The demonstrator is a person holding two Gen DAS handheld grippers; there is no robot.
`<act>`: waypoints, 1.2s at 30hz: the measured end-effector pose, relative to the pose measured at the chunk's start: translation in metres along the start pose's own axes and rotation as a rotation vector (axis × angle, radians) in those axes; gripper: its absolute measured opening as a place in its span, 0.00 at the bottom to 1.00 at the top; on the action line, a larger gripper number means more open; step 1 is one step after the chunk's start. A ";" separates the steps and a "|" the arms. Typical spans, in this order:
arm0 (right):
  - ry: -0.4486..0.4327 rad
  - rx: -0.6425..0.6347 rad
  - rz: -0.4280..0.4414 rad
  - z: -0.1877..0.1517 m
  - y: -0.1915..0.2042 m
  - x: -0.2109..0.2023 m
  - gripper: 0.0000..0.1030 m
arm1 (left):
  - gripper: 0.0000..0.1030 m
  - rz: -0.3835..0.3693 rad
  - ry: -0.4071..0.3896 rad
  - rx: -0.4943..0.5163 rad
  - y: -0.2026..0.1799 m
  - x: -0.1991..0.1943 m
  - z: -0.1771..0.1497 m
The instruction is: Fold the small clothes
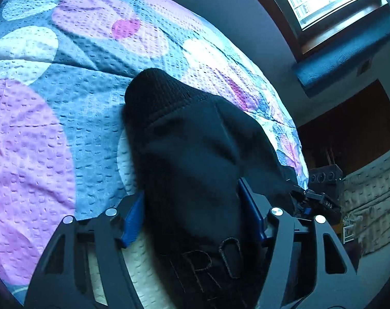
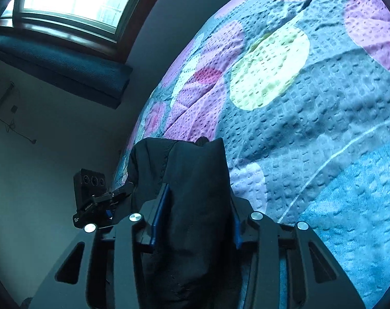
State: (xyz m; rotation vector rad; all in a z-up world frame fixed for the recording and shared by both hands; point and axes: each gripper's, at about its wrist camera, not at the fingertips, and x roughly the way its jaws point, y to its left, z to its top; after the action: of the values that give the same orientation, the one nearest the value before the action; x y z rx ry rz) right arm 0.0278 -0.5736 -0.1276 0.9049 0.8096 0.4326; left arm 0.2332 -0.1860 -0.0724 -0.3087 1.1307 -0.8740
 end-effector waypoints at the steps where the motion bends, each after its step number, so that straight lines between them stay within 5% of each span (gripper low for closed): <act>1: -0.005 0.000 0.006 -0.001 -0.001 -0.001 0.37 | 0.63 0.011 -0.006 0.010 -0.002 0.000 -0.001; 36: -0.054 -0.022 0.035 -0.019 -0.010 -0.015 0.34 | 0.65 -0.022 -0.111 0.067 0.001 -0.001 -0.011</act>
State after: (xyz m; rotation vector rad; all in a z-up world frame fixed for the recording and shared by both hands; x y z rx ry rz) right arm 0.0039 -0.5792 -0.1359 0.9080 0.7393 0.4448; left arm 0.2240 -0.1820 -0.0770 -0.3107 0.9946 -0.9012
